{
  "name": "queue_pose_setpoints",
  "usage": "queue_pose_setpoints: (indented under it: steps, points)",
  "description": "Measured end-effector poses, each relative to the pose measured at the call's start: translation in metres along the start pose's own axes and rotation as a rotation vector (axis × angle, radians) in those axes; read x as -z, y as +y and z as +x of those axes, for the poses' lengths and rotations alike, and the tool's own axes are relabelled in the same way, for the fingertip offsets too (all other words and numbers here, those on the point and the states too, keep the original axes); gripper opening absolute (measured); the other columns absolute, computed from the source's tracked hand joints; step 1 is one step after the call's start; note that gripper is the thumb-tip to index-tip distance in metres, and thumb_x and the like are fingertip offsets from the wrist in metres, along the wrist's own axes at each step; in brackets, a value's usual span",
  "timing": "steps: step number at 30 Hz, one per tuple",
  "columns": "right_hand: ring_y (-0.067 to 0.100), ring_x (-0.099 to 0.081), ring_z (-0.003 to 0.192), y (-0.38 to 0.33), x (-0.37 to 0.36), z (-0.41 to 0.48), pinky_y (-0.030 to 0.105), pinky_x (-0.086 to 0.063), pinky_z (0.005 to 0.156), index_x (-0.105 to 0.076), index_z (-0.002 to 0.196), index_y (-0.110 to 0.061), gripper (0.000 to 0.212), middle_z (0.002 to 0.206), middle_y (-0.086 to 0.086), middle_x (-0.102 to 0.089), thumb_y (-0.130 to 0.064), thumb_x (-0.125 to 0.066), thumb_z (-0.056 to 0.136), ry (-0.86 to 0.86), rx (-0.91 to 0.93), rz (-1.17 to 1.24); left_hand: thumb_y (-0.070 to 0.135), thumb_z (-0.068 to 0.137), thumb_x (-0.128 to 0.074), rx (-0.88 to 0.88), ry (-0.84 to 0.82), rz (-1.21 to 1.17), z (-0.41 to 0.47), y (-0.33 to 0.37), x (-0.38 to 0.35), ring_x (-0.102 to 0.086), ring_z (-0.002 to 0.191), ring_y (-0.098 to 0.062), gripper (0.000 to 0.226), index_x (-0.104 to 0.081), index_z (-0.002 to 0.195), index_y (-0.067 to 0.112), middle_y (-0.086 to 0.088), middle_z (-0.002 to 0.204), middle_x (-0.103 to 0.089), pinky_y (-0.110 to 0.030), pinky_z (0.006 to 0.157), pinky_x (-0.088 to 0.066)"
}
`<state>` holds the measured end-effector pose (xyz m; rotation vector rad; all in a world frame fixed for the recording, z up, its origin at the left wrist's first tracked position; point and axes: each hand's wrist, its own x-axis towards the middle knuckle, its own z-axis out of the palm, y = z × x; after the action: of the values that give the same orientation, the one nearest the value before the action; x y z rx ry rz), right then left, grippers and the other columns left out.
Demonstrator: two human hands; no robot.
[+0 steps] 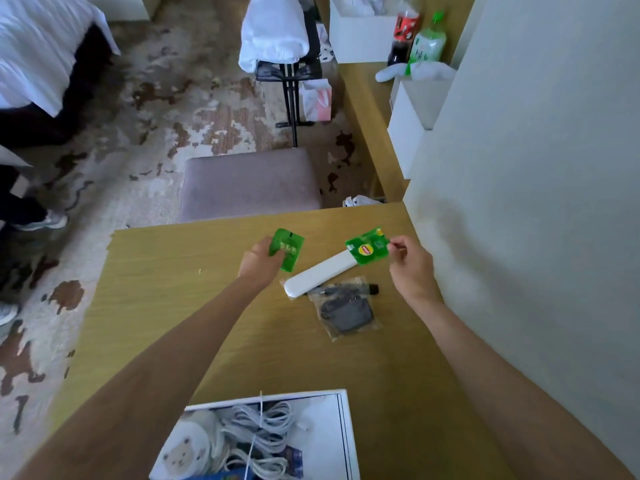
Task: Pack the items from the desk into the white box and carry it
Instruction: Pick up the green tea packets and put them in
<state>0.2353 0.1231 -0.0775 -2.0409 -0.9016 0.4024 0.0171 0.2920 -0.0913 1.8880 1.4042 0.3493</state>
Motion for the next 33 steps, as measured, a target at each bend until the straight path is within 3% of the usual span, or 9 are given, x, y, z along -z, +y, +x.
queue_pose_setpoints:
  steps: [2,5,8,11,14,17,22,28,33]
  points:
    - [0.005,-0.058,0.088,-0.024,0.008,-0.015,0.008,-0.042,0.069,-0.061,0.108,-0.019,0.014,0.096,-0.010,-0.061,-0.023,-0.052,0.098,-0.030,0.044,0.047,0.022,0.091,-0.052,0.013,0.000,-0.125,-0.024,0.004,0.012,-0.050,0.068,-0.024,0.014,-0.053,0.084,0.010,-0.004,0.069,-0.052,-0.032,0.052,-0.039]
    - [-0.001,-0.060,0.087,-0.058,0.013,-0.047,0.004,-0.044,0.070,-0.065,0.102,-0.021,0.010,0.094,-0.011,-0.065,-0.021,-0.057,0.096,-0.185,0.150,0.046,0.017,0.092,-0.052,0.010,-0.078,-0.294,-0.064,0.008,0.028,-0.053,0.075,-0.023,0.019,-0.059,0.094,0.000,-0.013,0.081,-0.057,-0.045,0.069,-0.053]
    - [0.001,-0.062,0.088,-0.086,0.015,-0.082,0.015,-0.049,0.074,-0.068,0.100,-0.018,0.011,0.093,-0.008,-0.068,-0.016,-0.058,0.095,-0.283,0.251,0.009,0.016,0.095,-0.051,-0.033,-0.199,-0.458,-0.110,0.007,0.044,-0.056,0.080,-0.019,0.021,-0.064,0.101,0.001,-0.012,0.088,-0.059,-0.035,0.062,-0.056]
    - [-0.008,-0.059,0.086,-0.109,0.015,-0.121,0.007,-0.045,0.069,-0.069,0.100,-0.019,0.012,0.089,-0.017,-0.065,-0.016,-0.060,0.093,-0.241,0.312,-0.017,0.017,0.097,-0.049,-0.086,-0.298,-0.544,-0.152,-0.001,0.062,-0.058,0.082,-0.018,0.023,-0.065,0.103,0.002,-0.011,0.093,-0.060,-0.029,0.059,-0.058]
    - [-0.009,-0.059,0.086,-0.127,0.012,-0.158,0.005,-0.044,0.070,-0.069,0.101,-0.018,0.012,0.089,-0.013,-0.066,-0.016,-0.059,0.094,-0.203,0.310,-0.014,0.023,0.095,-0.053,-0.127,-0.349,-0.608,-0.189,-0.008,0.078,-0.061,0.072,-0.007,0.017,-0.069,0.089,0.022,-0.002,0.086,-0.061,-0.024,0.055,-0.056]
    - [-0.010,-0.060,0.080,-0.143,0.010,-0.193,0.006,-0.046,0.065,-0.068,0.097,-0.018,0.010,0.085,-0.017,-0.065,-0.013,-0.060,0.093,-0.179,0.290,0.012,0.022,0.092,-0.058,-0.219,-0.397,-0.619,-0.219,-0.016,0.091,-0.064,0.070,-0.002,0.014,-0.070,0.090,0.030,0.003,0.084,-0.068,-0.022,0.054,-0.056]
    - [-0.012,-0.059,0.079,-0.151,0.013,-0.246,0.006,-0.045,0.064,-0.066,0.097,-0.021,0.008,0.085,-0.016,-0.066,-0.019,-0.066,0.089,-0.101,0.204,0.055,0.012,0.093,-0.056,-0.292,-0.487,-0.555,-0.257,-0.028,0.097,-0.063,0.074,-0.006,0.013,-0.066,0.099,0.018,0.000,0.087,-0.066,-0.022,0.050,-0.056]
    - [-0.016,-0.054,0.075,-0.139,0.029,-0.290,0.002,-0.041,0.060,-0.065,0.099,-0.027,0.013,0.086,-0.021,-0.060,-0.026,-0.067,0.087,-0.042,0.138,-0.040,0.010,0.096,-0.051,-0.272,-0.613,-0.579,-0.297,-0.029,0.086,-0.064,0.080,-0.009,0.021,-0.062,0.112,0.004,-0.009,0.099,-0.066,-0.022,0.056,-0.057]
    - [-0.003,-0.059,0.082,-0.126,0.043,-0.303,0.009,-0.047,0.059,-0.063,0.116,-0.031,0.028,0.095,-0.024,-0.061,-0.033,-0.065,0.088,-0.249,0.141,-0.096,0.011,0.096,-0.052,-0.241,-0.624,-0.554,-0.321,-0.030,0.073,-0.065,0.097,-0.022,0.024,-0.062,0.116,0.005,-0.016,0.110,-0.067,-0.033,0.073,-0.058]
